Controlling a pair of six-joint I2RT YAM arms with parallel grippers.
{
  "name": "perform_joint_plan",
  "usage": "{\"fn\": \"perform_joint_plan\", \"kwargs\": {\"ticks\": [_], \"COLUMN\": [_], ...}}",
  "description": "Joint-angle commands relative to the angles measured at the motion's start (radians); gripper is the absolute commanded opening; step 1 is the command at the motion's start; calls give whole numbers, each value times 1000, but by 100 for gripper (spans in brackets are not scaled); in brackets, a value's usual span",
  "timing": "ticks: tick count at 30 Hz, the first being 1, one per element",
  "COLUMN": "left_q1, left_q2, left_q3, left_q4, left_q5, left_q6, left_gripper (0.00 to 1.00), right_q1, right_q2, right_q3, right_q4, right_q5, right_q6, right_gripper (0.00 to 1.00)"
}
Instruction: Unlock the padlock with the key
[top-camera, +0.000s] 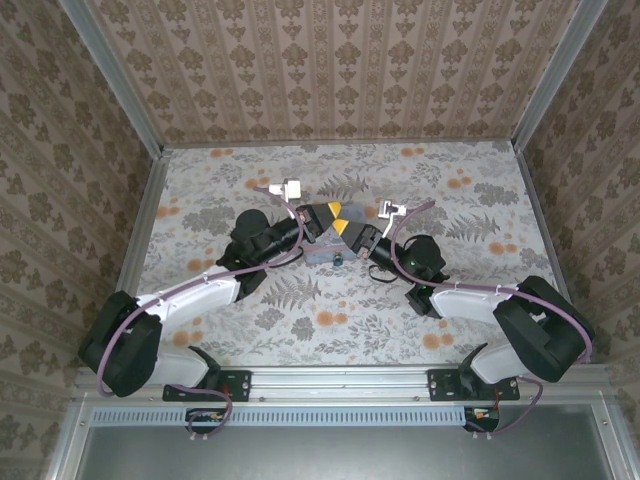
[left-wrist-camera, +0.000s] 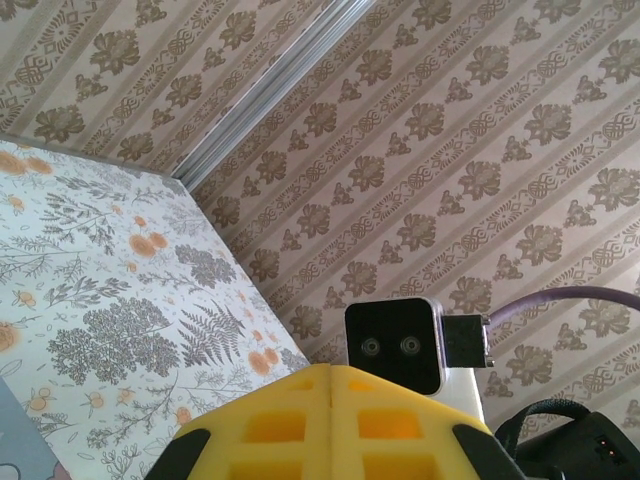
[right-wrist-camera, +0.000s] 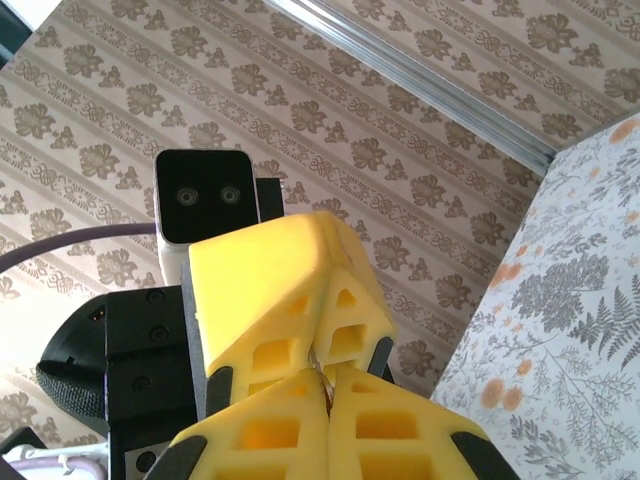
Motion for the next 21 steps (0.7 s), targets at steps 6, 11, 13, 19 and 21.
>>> {"fn": "perform_joint_plan", "kwargs": {"ticks": [6, 11, 13, 19, 21], "left_q1": [-3, -6, -6, -7, -8], "left_q2": [-65, -103, -100, -95, -97], "left_q3": [-54, -90, -90, -93, -95], "left_q4": [23, 23, 24, 38, 37], "left_q5": [-20, -42, -41, -50, -57], "left_q6": [13, 6, 5, 2, 1], "left_gripper": [0, 0, 0, 0, 0], "right_q1": [-3, -6, -6, -6, -6], "right_q2": [-9, 2, 9, 18, 21], "right_q3": [-59, -65, -59, -57, -54], "right_q4": [17, 25, 30, 30, 27], "right_q5": [130, 135, 129, 133, 132], "right_q6": [11, 18, 21, 27, 26], "right_gripper": [0, 0, 0, 0, 0]}}
